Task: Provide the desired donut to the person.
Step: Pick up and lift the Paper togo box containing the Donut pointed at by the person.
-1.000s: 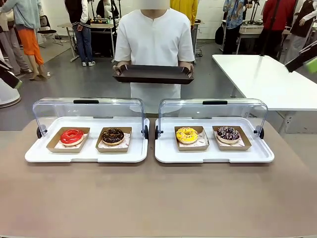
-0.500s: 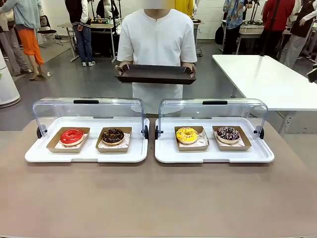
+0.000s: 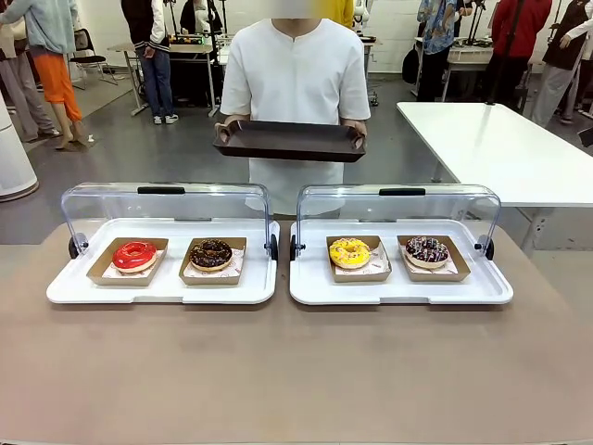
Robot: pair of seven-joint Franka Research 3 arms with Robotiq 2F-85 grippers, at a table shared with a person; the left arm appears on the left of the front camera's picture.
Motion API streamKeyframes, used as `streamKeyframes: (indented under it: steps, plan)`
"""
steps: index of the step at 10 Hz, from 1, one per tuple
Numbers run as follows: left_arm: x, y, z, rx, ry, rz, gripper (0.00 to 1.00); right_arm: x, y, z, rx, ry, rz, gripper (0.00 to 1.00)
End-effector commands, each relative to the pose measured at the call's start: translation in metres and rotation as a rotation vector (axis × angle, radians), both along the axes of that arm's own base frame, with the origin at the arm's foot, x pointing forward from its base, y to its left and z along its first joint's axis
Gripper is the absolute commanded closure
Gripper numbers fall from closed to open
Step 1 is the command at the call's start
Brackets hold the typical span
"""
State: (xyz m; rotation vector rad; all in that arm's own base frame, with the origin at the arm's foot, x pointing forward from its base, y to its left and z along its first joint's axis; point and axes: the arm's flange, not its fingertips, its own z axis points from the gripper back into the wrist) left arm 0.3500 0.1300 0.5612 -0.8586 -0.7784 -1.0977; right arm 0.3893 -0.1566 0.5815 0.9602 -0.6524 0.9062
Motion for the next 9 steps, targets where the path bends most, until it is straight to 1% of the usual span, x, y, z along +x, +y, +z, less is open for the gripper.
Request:
streamKeyframes:
  steps: [1, 4, 7, 9]
  plan:
    - [-0.0029, -0.0122, -0.0015, -0.010, -0.025, 0.063, 0.00, -0.0093, 0.0117, -0.0059, 0.011, -0.002, -0.026, 0.00]
    - [-0.0036, -0.0112, 0.0031, 0.015, -0.037, 0.097, 0.00, -0.0117, 0.0106, -0.0055, -0.002, -0.012, -0.058, 0.00]
    - [-0.0050, -0.0130, 0.0032, 0.024, -0.041, 0.101, 0.00, -0.0132, 0.0154, -0.0060, -0.016, -0.025, -0.077, 0.00]
    - [-0.0097, -0.0156, 0.0032, 0.063, -0.046, 0.112, 0.00, -0.0147, 0.0176, -0.0074, -0.037, -0.034, -0.100, 0.00]
